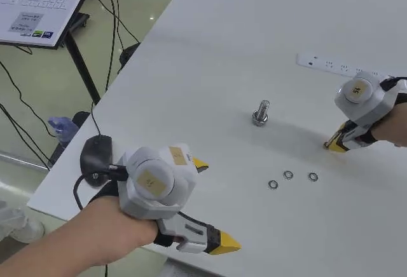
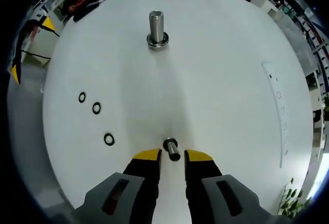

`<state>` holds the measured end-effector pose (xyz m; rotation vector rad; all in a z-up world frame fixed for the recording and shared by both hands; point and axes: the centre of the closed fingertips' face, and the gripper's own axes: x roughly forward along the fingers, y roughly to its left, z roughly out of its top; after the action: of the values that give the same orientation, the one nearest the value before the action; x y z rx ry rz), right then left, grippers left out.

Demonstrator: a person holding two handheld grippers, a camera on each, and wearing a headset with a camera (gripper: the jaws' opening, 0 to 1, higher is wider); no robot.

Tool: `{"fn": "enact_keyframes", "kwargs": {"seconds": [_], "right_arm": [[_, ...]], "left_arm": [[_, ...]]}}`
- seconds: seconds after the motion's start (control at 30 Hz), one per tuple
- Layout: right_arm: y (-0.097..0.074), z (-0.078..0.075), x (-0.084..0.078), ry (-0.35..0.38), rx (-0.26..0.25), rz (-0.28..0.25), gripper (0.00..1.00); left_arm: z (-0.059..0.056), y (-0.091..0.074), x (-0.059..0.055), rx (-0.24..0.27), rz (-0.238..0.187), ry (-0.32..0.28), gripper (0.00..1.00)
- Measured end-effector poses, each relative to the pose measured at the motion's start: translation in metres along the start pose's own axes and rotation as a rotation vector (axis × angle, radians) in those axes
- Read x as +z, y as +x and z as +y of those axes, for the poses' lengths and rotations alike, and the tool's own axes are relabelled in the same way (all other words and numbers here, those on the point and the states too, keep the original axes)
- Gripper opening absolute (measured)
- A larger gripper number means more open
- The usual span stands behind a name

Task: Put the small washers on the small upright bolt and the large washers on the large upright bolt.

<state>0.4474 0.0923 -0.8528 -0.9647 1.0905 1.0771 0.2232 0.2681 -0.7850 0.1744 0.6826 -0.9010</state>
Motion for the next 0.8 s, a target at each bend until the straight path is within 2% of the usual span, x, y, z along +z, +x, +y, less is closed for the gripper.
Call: {"fn": "enact_keyframes", "kwargs": {"seconds": [0.37, 0.8], "right_arm": [[-0.019, 0.007, 0.003, -0.004, -0.01, -0.013, 0.19], [-0.038, 0.034, 0.007, -0.026, 0.001, -0.027, 0.2]], "left_arm": [[-0.003, -0.004, 0.004, -0.003, -0.003, 0.019, 0.84], [-0.004, -0.013, 0.008, 0.006, -0.002, 0.04, 0.84]]}}
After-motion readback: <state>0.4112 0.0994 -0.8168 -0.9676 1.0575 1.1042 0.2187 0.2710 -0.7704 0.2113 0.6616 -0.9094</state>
